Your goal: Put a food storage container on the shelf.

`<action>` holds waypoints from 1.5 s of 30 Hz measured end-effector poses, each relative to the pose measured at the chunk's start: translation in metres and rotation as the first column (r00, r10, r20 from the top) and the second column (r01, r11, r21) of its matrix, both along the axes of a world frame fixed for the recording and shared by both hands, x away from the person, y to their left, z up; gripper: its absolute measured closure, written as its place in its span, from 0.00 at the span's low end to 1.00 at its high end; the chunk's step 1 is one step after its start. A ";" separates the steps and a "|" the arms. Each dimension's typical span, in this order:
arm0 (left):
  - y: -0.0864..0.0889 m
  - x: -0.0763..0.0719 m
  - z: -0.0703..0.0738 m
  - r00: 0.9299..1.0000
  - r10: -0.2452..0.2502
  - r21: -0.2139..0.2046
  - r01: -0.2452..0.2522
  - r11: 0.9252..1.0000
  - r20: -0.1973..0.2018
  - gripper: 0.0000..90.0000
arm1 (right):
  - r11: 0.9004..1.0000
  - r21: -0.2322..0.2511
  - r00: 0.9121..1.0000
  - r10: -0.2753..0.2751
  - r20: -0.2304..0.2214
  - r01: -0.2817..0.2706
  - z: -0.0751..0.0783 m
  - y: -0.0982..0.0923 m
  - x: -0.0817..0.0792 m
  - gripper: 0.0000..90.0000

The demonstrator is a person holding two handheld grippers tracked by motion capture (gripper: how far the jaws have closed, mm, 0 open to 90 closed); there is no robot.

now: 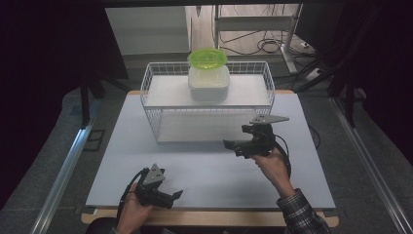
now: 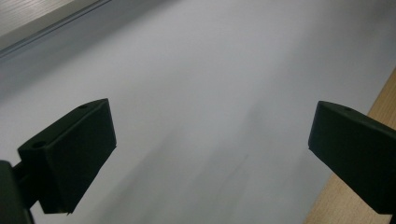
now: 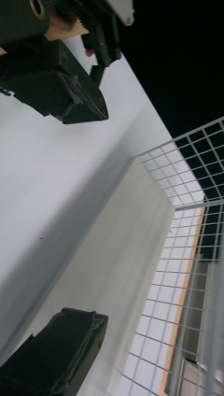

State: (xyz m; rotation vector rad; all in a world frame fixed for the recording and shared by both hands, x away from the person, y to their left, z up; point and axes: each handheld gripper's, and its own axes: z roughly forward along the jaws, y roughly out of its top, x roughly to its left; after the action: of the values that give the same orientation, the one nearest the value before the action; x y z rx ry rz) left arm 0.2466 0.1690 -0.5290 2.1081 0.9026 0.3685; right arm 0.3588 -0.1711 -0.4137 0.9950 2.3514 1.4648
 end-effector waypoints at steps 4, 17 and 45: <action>0.000 0.000 0.000 1.000 -0.002 -0.001 0.002 1.000 -0.002 0.01 | 1.000 -0.009 1.000 0.000 0.009 0.000 -0.007 -0.005 -0.007 0.03; 0.000 0.000 0.000 1.000 -0.006 0.001 0.006 1.000 0.002 0.01 | 0.999 -0.037 0.999 -0.008 0.032 0.009 -0.023 -0.015 -0.026 0.02; 0.000 0.001 -0.001 1.000 -0.006 -0.004 0.006 1.000 0.002 0.01 | 0.983 -0.157 0.995 -0.096 0.008 0.096 -0.075 -0.054 -0.043 0.02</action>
State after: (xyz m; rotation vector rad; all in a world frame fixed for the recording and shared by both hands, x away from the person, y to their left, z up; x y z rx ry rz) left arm 0.2471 0.1689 -0.5302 2.1057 0.8943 0.3654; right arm 0.3157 -0.2255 -0.4885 1.0501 2.3406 1.2230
